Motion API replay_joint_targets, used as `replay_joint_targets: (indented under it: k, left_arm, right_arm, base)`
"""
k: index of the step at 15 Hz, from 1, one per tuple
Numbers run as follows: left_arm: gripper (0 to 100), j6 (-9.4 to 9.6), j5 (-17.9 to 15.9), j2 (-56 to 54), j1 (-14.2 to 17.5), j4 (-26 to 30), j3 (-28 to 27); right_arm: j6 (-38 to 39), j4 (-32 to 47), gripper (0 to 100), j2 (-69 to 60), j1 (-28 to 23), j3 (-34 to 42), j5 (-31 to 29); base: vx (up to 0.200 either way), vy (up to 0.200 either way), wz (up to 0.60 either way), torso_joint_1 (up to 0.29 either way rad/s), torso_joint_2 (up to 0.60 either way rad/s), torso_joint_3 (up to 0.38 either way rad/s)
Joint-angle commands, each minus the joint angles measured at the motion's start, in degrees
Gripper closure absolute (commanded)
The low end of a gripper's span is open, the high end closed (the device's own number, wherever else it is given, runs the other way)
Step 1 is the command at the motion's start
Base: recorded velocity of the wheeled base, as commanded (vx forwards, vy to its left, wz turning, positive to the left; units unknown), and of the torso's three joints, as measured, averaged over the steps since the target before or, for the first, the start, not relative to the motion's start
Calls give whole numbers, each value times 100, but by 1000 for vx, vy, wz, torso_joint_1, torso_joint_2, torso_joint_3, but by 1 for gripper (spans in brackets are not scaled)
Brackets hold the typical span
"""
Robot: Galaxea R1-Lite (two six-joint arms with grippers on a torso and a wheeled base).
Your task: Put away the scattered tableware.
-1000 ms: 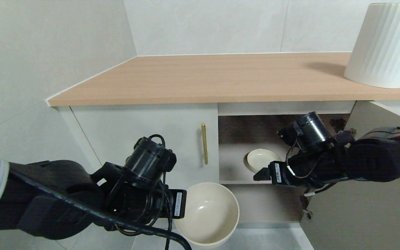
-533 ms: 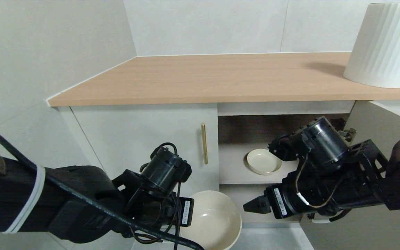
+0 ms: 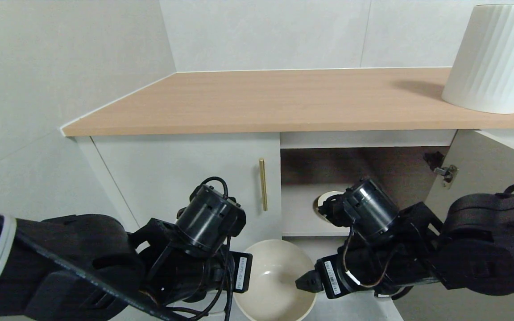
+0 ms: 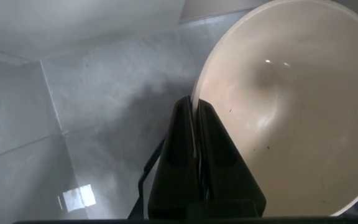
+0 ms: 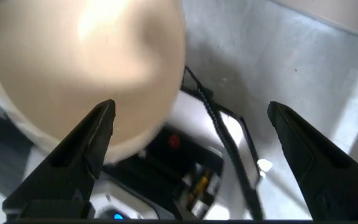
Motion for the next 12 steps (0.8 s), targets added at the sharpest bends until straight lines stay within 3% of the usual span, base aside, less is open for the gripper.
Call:
replay_joint_targets:
  k: [1,5,6,12]
  left_arm:
    - [100,-4,6,-96,-43,-1,16]
    - [100,-4,85,-96,-86,8,34]
    - [100,-4,94,-79,-86,8,34]
    - [100,-4,102,-61,-86,8,34]
  right_arm:
    - [117,-108,0,215,16,-55,-112]
    - [187,-319,0,321,7,-55,-226]
    - [249,-328,100,303,7,-64,-226]
    - [328,-328,100,303,7,-99,-226]
  base:
    - [0,0,0,0,0,0]
    - [0,0,0,0,0,0]
    - [0,0,0,0,0,0]
    - [0,0,0,0,0,0]
